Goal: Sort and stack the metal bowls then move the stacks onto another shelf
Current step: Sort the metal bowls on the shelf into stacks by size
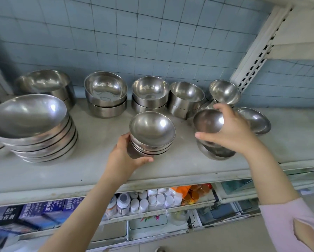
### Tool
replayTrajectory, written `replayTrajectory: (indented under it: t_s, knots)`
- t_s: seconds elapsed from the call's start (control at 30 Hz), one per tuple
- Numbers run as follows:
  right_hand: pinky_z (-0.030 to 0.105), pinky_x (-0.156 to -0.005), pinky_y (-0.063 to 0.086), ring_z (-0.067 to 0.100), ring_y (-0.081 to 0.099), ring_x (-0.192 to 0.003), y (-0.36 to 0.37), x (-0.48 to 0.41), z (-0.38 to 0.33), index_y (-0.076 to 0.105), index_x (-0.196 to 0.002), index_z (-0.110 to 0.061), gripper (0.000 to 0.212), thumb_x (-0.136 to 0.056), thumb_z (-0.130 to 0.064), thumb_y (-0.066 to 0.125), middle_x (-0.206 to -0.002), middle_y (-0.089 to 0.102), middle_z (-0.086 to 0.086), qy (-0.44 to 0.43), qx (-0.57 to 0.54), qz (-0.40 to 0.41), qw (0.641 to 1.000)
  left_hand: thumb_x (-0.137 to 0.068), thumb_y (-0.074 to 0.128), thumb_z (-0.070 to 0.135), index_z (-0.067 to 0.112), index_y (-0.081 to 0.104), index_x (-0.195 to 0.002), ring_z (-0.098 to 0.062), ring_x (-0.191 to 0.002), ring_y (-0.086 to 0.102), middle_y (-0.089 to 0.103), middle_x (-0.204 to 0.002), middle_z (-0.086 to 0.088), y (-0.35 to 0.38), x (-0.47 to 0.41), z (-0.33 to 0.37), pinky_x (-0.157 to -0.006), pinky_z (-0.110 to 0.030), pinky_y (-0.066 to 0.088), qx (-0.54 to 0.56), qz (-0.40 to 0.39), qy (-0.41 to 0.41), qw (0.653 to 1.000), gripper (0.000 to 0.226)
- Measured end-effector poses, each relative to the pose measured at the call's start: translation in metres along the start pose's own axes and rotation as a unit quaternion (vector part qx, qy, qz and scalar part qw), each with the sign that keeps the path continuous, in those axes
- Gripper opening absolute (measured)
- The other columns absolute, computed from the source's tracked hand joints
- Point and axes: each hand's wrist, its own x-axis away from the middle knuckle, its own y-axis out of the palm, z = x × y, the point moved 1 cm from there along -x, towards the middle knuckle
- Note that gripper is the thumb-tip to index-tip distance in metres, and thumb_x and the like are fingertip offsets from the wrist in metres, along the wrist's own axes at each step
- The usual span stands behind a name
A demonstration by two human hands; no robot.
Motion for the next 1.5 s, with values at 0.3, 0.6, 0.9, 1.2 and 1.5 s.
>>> replayTrajectory:
  t_s: [0.3,0.6,0.9,1.2,1.5]
  knots:
    - [0.034,-0.108,0.034,0.011,0.04,-0.129,0.043,0.003,-0.113,0.041,-0.136,-0.039,0.093,-0.057,-0.066,0.081,-0.142,0.045,-0.016,-0.13,-0.123,-0.033,0.983,-0.05,0.091,0.043,0.02,0.038,-0.137,-0.02,-0.122,0.051,0.059,-0.127,0.001,-0.003,0.001,0.004,-0.099,-0.036,0.043,-0.008,-0.002,0.0,1.0,0.104]
    - [0.03,-0.106,0.032,0.005,0.034,-0.127,0.062,0.001,-0.128,0.036,-0.142,-0.039,0.1,-0.057,-0.063,0.082,-0.147,0.04,-0.017,-0.129,-0.108,-0.086,0.982,-0.053,0.09,0.044,0.015,0.039,-0.138,-0.024,-0.123,0.045,0.06,-0.123,-0.003,-0.013,0.01,0.009,-0.096,-0.034,0.041,-0.047,0.021,0.008,0.999,0.103]
    - [0.033,-0.115,0.028,0.009,0.022,-0.145,0.083,0.005,-0.189,0.022,-0.151,-0.047,0.111,-0.062,-0.057,0.087,-0.156,0.027,-0.016,-0.182,-0.134,-0.171,0.959,-0.055,0.086,0.052,0.012,0.037,-0.138,-0.031,-0.119,0.047,0.061,-0.119,-0.011,-0.071,0.024,-0.013,-0.093,-0.043,0.044,-0.112,0.091,-0.045,0.989,0.105]
    - [0.027,-0.114,0.026,0.002,0.025,-0.144,0.079,0.002,-0.178,0.024,-0.153,-0.046,0.108,-0.06,-0.073,0.073,-0.16,0.027,-0.018,-0.183,-0.186,-0.184,0.948,-0.07,0.076,0.05,0.006,0.035,-0.141,-0.032,-0.119,0.05,0.056,-0.128,-0.012,-0.076,0.07,-0.01,-0.095,-0.039,0.045,-0.159,0.136,0.029,0.978,0.092]
    - [0.036,-0.114,0.035,0.01,0.044,-0.137,0.012,-0.017,-0.003,0.048,-0.143,-0.033,0.077,-0.075,-0.065,0.065,-0.148,0.048,-0.011,-0.01,-0.243,0.021,0.97,-0.082,0.068,0.048,0.021,0.052,-0.126,-0.007,-0.116,0.049,0.057,-0.122,0.01,0.013,0.066,0.027,-0.095,-0.019,0.041,-0.115,-0.053,0.158,0.979,0.054]
